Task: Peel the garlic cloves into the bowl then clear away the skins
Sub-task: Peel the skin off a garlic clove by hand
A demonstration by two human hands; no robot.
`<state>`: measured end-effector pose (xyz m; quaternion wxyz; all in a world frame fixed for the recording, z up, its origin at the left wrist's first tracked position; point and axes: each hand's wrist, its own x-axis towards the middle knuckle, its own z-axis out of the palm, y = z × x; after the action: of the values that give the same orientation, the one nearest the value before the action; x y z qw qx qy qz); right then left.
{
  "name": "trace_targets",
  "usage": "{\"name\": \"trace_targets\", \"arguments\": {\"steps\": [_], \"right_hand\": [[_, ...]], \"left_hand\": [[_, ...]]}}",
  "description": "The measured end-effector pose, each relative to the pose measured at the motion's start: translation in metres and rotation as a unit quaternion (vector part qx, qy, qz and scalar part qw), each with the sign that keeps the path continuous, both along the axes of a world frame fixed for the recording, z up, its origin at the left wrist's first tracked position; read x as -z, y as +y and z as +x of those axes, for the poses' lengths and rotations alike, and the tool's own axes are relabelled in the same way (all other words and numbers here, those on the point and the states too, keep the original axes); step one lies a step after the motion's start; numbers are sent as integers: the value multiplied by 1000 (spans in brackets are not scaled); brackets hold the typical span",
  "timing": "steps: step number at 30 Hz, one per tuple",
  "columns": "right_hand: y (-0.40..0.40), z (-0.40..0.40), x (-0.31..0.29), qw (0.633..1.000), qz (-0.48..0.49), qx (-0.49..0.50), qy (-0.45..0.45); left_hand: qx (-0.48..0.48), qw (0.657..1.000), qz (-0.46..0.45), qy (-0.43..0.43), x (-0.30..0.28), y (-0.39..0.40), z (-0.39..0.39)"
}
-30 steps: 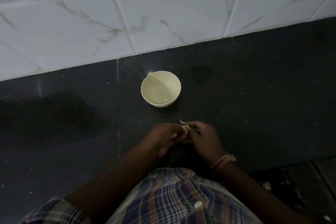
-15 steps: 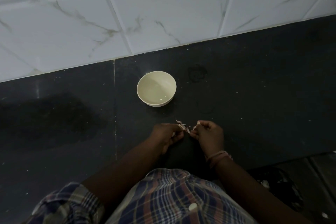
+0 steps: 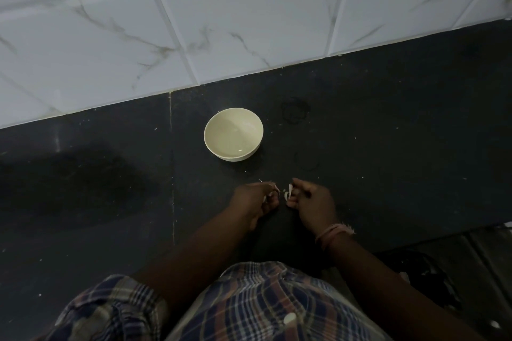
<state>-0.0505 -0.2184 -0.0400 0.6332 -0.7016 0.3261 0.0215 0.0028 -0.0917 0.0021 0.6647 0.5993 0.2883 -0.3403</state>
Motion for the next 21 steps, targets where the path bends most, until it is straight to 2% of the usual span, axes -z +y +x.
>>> {"name": "trace_targets", "arguments": {"steps": [4,6,8,13,17,21], "right_hand": [[2,-9,-1,989,-136,-33,-42],[2,-14,-7,984,-169,-26,-57],[5,-17,-16,982,-172,-37,-68],[18,-20,-32,984,-130,-75,-98],[24,-19,-39,976,-171,-80,-113],[40,-16,-43,987,-104,-78,-94]], "left_hand": [[19,1000,3,10,-3,3,-2],[11,1000,-5,10,-5,1,-2],[-9,999,-26,16,-11,-2,-2],[-102,982,-146,61,-20,0,-6],[-97,979,-172,51,-21,12,-14],[-78,977,-196,26,-29,28,-19]]}}
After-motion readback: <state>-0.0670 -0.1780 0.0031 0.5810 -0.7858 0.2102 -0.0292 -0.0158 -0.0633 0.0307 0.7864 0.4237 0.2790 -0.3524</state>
